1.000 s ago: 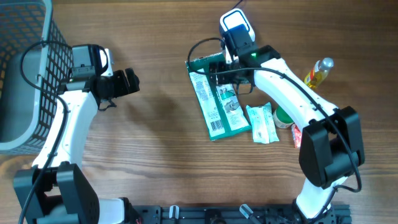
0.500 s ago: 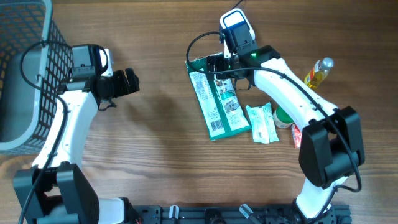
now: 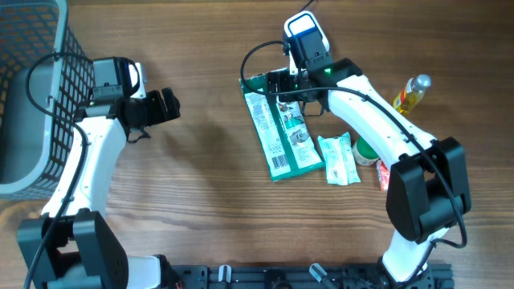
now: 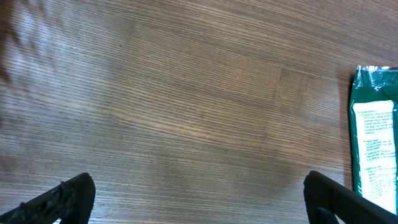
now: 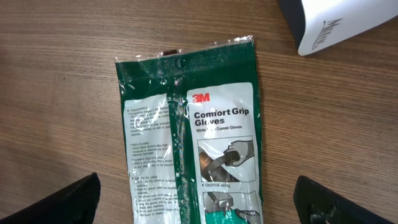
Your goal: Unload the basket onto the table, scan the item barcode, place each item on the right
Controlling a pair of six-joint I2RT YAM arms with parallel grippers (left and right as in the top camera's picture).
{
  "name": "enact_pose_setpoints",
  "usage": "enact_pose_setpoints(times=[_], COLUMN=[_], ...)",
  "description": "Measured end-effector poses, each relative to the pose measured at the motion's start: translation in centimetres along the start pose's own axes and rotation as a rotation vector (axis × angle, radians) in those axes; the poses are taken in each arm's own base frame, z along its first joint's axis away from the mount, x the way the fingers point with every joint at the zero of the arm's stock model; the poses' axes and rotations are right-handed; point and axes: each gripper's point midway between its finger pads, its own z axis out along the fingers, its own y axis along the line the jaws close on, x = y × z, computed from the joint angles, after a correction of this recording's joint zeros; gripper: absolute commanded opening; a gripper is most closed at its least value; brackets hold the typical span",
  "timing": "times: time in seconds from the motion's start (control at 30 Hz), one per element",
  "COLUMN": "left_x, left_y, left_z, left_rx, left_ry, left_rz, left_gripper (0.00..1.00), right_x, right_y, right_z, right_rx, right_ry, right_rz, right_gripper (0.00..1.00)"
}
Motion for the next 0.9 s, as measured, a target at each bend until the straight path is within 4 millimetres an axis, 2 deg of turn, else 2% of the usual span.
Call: enact_pose_setpoints(times=[0.2,0.27,0.33,0.37,0.47,0.6,0.7,0.77,0.9], left_x=[0.0,0.0,0.0,0.0,0.0,0.0,0.0,0.0,0.0], left_y=[0.0,0.0,0.0,0.0,0.0,0.0,0.0,0.0,0.0], left_z=[0.0,0.0,0.0,0.0,0.0,0.0,0.0,0.0,0.0], left_rx=[0.000,0.000,0.000,0.000,0.000,0.000,0.000,0.000,0.000], left_ry=[0.000,0.000,0.000,0.000,0.000,0.000,0.000,0.000,0.000], left_rz=[0.000,0.000,0.000,0.000,0.000,0.000,0.000,0.000,0.000], left_gripper=[1.00,1.00,1.00,1.00,1.00,1.00,1.00,1.00,1.00], right_x=[-0.1,-0.6,-1.6,-3.0,-5.0,-5.9,-5.6,-5.1,-2.9], right_y=[0.1,0.3,0.7,1.3,2.3,3.1,3.3,3.3,2.8], right_z=[-0.3,-1.6,-3.9,-7.2,-14.3,-24.2,-29.2,-31.8,-35.1], right_rx=[-0.002,-0.011,-0.024,-0.047,-0.094,-0.157,-0.190,-0.206,-0.215], right_ry=[-0.006,-0.034,-0.085,-0.161,-0.316,-0.526,-0.630,-0.681,-0.710], right_rz=[-0.001,-0.002,-0.005,-0.009,-0.017,-0.028,-0.034,-0.036,-0.038], right_gripper=[1.00,1.00,1.00,1.00,1.00,1.00,1.00,1.00,1.00])
